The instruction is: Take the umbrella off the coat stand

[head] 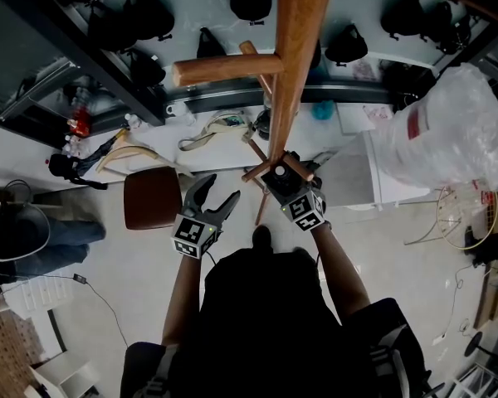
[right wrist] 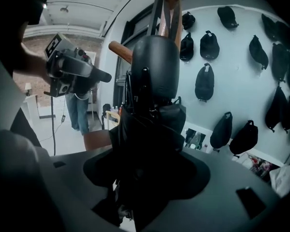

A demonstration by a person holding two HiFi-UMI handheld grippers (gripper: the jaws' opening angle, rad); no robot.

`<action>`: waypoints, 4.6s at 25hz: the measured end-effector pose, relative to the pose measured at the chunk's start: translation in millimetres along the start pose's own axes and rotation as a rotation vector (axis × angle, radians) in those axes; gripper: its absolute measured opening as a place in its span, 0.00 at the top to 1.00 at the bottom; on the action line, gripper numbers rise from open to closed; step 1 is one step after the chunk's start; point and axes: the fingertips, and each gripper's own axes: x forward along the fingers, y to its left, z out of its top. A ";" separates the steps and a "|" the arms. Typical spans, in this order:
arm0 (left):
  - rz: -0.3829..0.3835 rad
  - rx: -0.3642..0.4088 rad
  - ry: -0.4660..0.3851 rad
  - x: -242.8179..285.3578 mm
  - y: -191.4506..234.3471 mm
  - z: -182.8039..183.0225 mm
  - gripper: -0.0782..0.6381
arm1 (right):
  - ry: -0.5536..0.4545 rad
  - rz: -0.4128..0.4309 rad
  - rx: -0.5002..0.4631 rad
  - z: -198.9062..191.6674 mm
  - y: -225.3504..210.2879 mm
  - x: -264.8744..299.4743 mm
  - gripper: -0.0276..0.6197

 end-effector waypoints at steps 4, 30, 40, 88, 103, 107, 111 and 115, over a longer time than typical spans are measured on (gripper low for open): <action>0.009 0.010 -0.015 -1.3 -0.3 5.1 0.48 | -0.007 0.011 0.021 3.9 0.9 -2.4 0.56; 0.003 0.035 -0.051 -6.4 -14.7 19.0 0.50 | -0.006 -0.029 0.012 39.7 -10.5 -29.4 0.58; 0.010 0.034 -0.061 -12.2 -21.6 23.1 0.50 | -0.036 -0.046 -0.012 60.7 -15.6 -43.2 0.58; 0.073 0.038 -0.093 -28.4 -118.2 37.3 0.51 | -0.100 -0.022 -0.075 46.4 -8.2 -145.9 0.58; 0.124 0.047 -0.102 -26.1 -171.9 43.7 0.51 | -0.157 0.026 -0.076 20.7 -9.6 -194.6 0.58; 0.146 0.046 -0.098 -27.2 -184.9 45.5 0.51 | -0.167 0.028 -0.089 15.8 -13.4 -206.0 0.58; 0.166 0.034 -0.098 -26.8 -199.5 42.2 0.51 | -0.167 0.039 -0.092 4.9 -17.2 -216.1 0.57; 0.188 0.014 -0.095 -27.2 -210.9 33.9 0.51 | -0.171 0.063 -0.099 -2.0 -14.6 -226.0 0.58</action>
